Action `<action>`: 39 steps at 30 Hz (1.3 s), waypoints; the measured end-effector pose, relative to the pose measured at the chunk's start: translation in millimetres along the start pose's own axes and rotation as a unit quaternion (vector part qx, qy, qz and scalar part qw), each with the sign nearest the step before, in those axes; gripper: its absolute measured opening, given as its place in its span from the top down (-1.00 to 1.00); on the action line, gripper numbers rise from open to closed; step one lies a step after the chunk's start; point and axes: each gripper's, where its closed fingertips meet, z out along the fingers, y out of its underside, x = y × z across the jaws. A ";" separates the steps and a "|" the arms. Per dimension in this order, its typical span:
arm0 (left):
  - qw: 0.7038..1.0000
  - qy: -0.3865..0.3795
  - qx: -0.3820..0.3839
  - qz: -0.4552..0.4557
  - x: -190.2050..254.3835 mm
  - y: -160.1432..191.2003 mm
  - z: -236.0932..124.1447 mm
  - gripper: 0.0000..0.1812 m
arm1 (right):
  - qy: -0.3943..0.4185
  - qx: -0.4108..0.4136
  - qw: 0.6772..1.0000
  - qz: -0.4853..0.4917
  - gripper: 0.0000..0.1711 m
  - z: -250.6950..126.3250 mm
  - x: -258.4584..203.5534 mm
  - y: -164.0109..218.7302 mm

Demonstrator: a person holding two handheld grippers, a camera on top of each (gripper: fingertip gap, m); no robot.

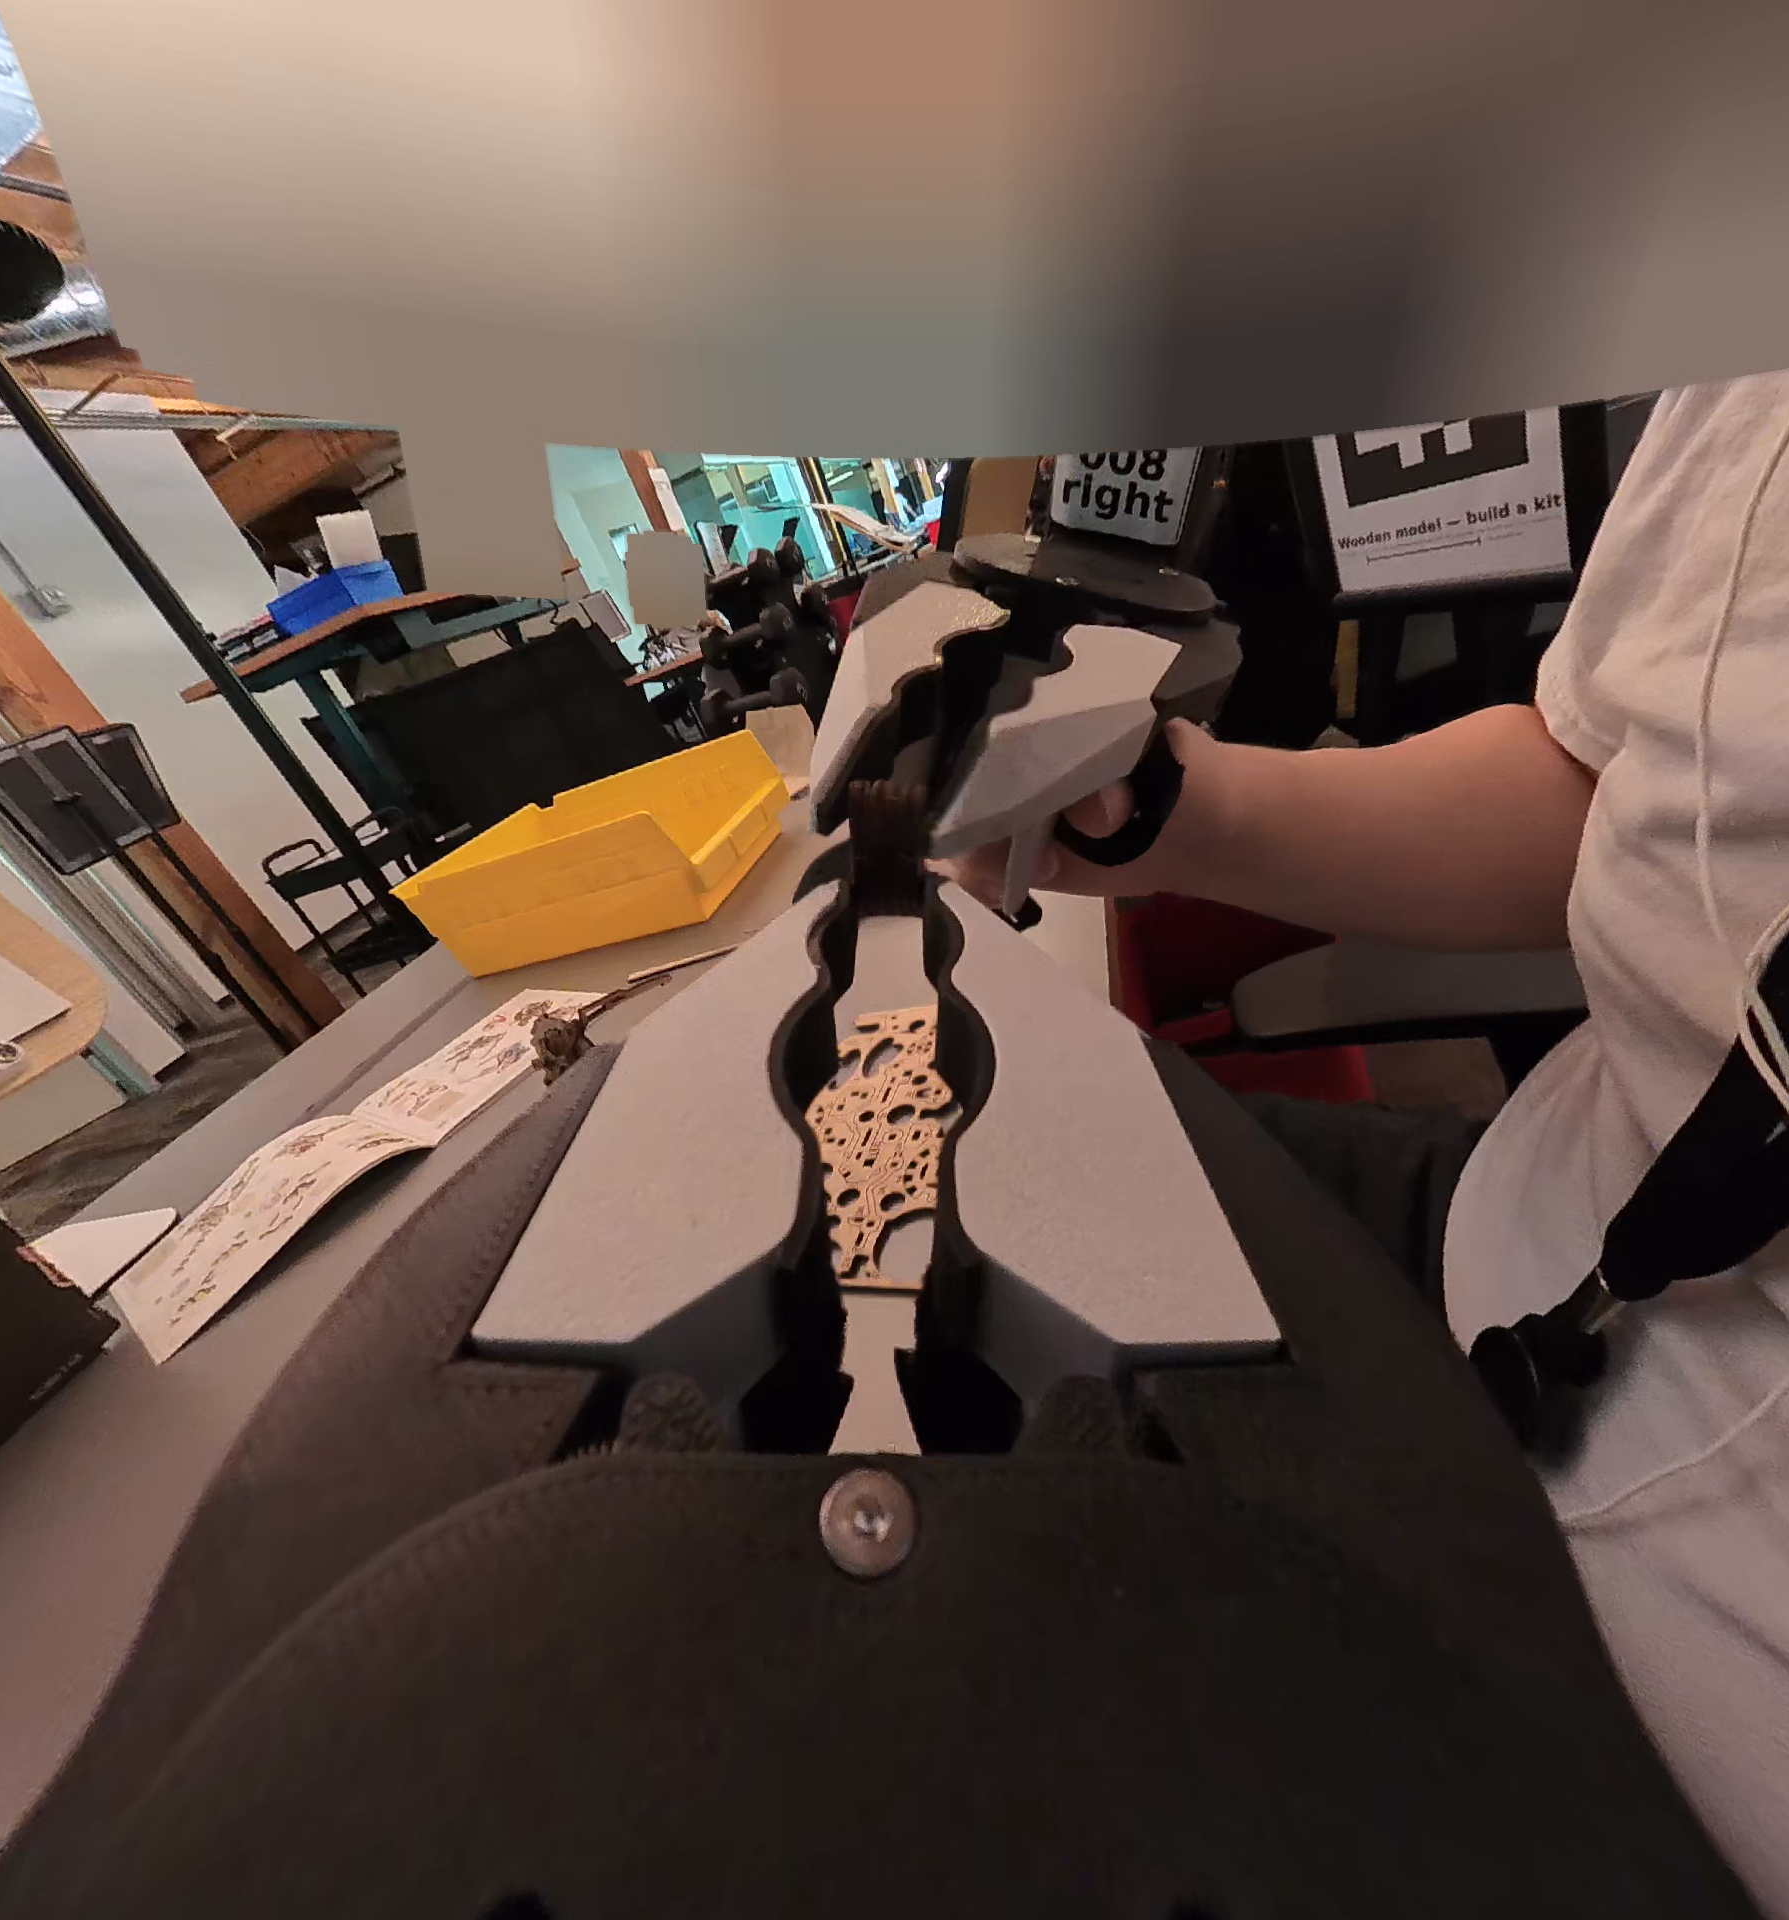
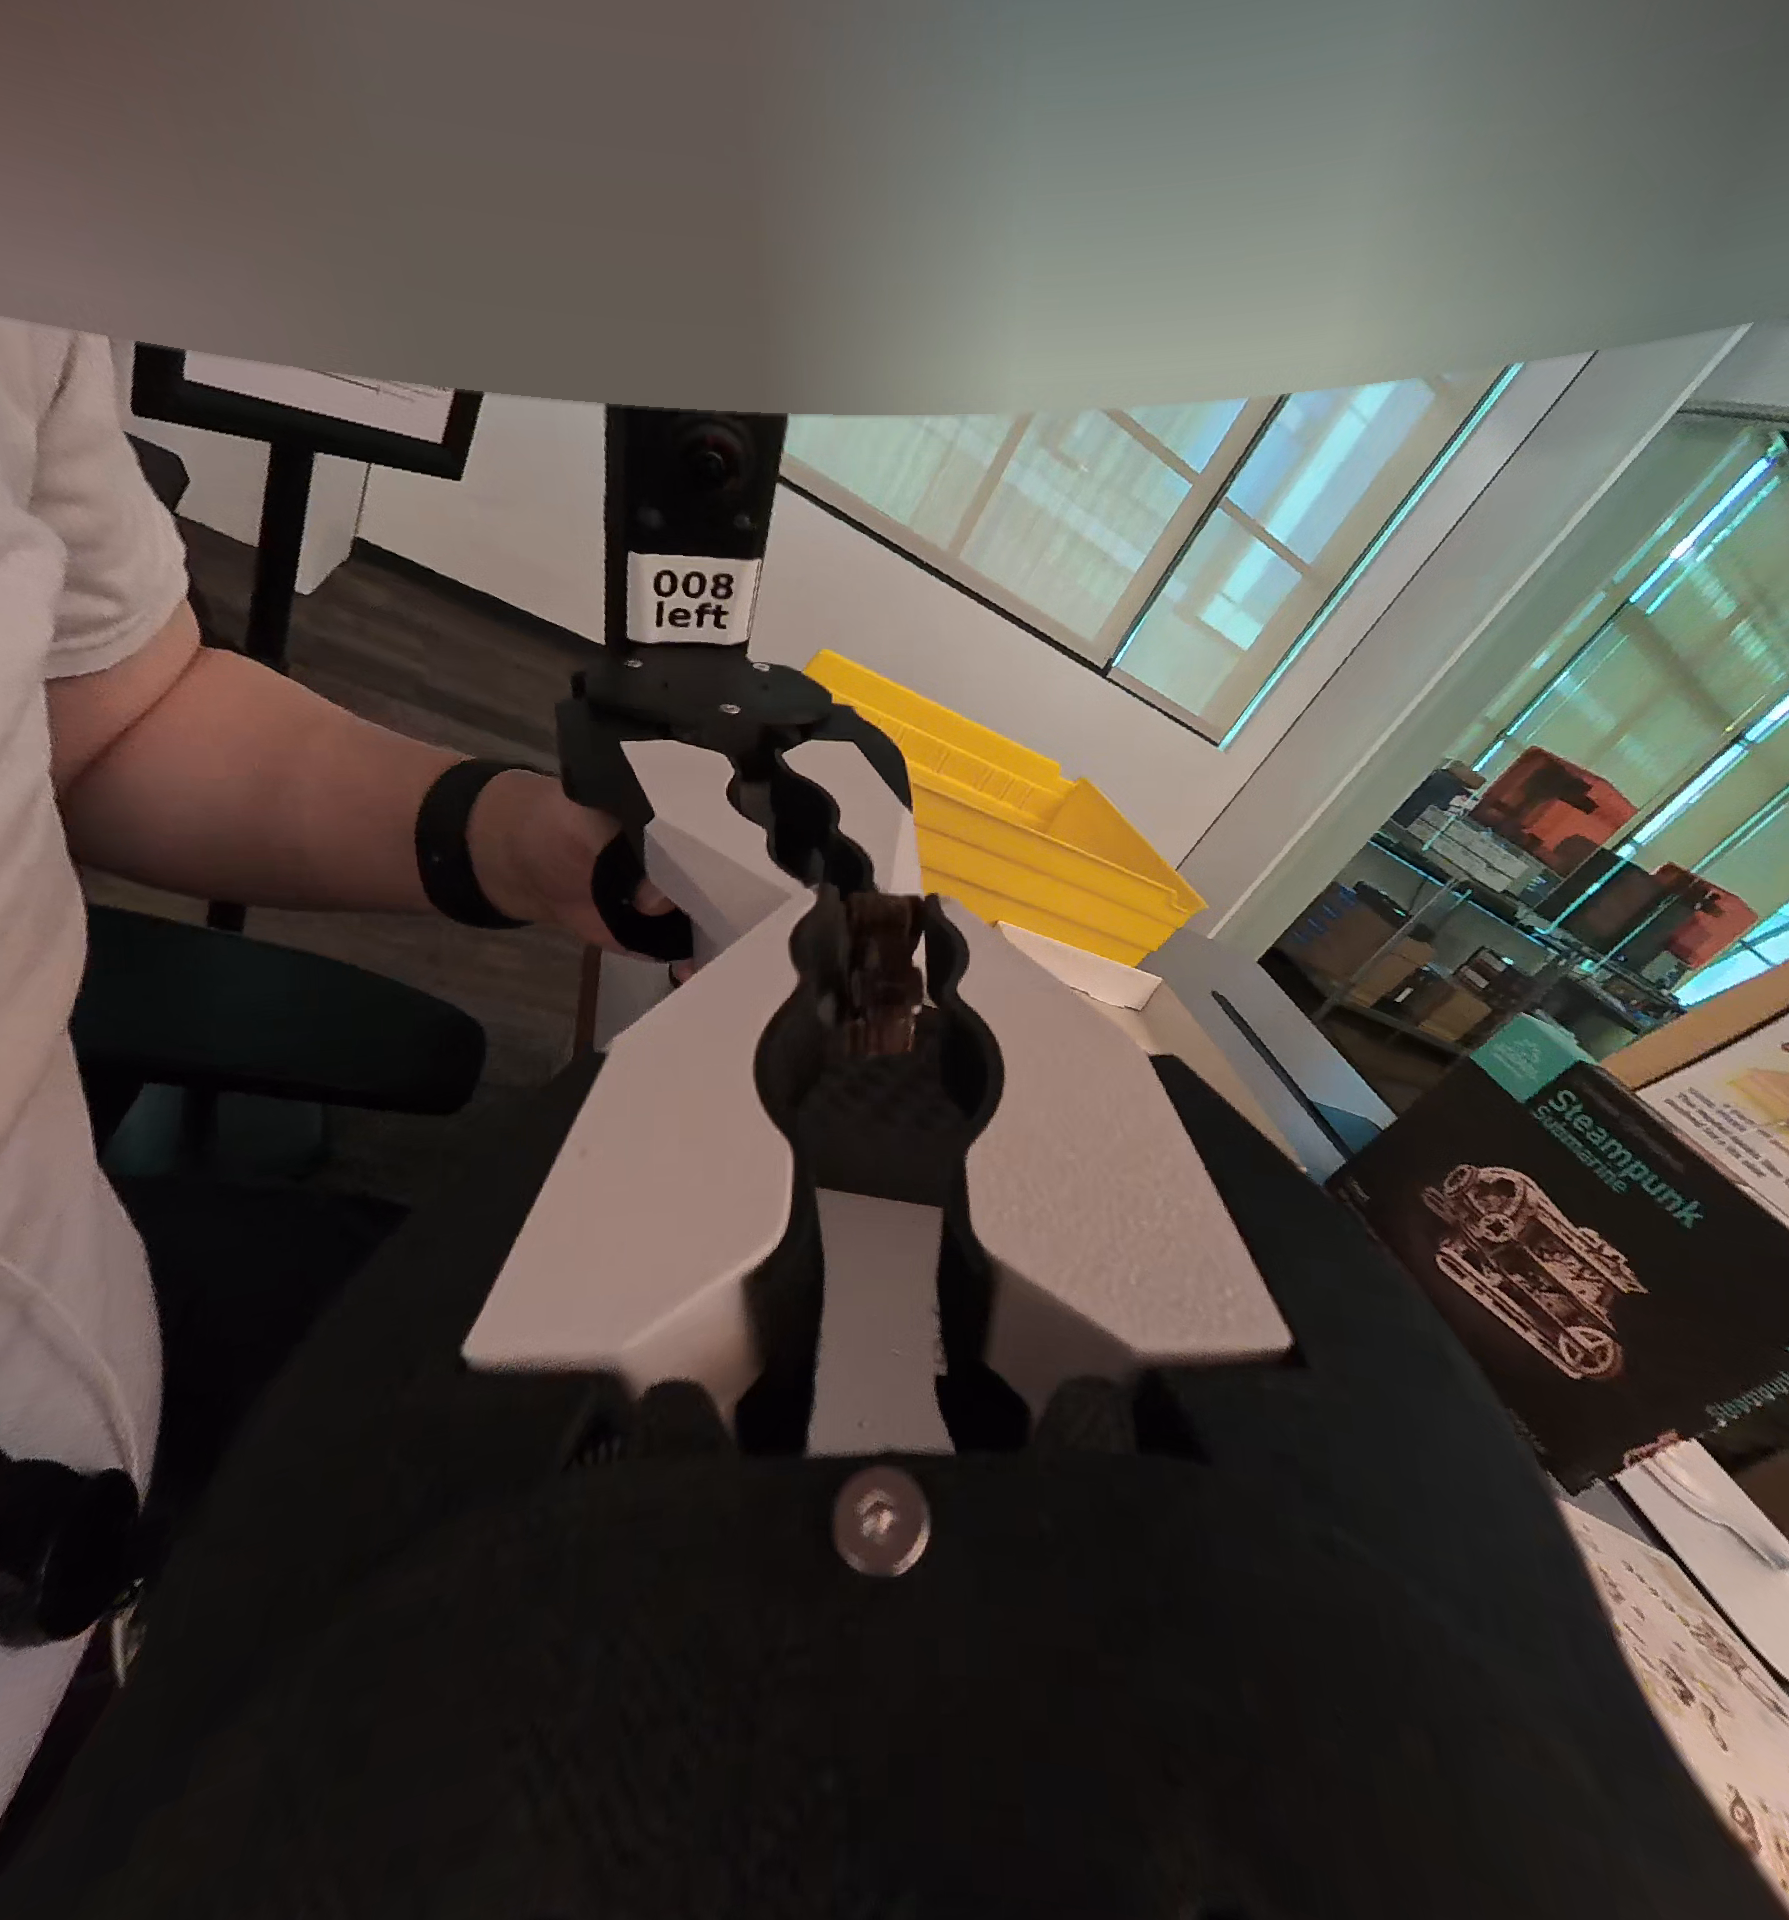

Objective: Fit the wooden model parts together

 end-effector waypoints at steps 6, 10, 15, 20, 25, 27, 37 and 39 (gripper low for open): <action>0.999 -0.003 0.046 0.022 1.5 -13.5 -5.3 0.89 | -0.032 -0.005 0.999 0.017 0.75 -5.8 -5.7 -1.6; 0.998 0.011 0.045 0.035 7.4 -12.4 -4.2 0.89 | -0.037 0.001 0.999 -0.004 0.85 -8.0 -8.5 -5.4; 0.998 0.020 0.041 0.052 11.3 -11.7 -4.1 0.89 | -0.049 -0.010 0.999 -0.005 0.88 -8.2 -11.4 -3.3; 0.997 0.018 0.046 0.065 12.8 -13.9 -4.3 0.89 | -0.055 0.009 0.998 0.011 0.89 -9.0 -12.3 -6.2; 0.996 0.010 0.041 0.076 10.6 -13.7 -4.9 0.88 | -0.034 0.009 0.999 -0.018 0.85 -8.0 -10.5 -5.2; 0.996 0.010 0.039 0.076 11.3 -13.6 -4.8 0.88 | -0.030 0.012 0.999 -0.032 0.86 -8.4 -11.1 -5.4; 0.996 0.007 0.023 0.083 12.3 -8.8 -2.8 0.78 | -0.045 0.056 0.997 -0.004 0.88 -12.2 -14.4 -9.4; 0.996 0.013 0.026 0.083 15.3 -9.5 0.3 0.82 | -0.056 0.077 0.995 0.008 0.87 -13.1 -17.4 -11.9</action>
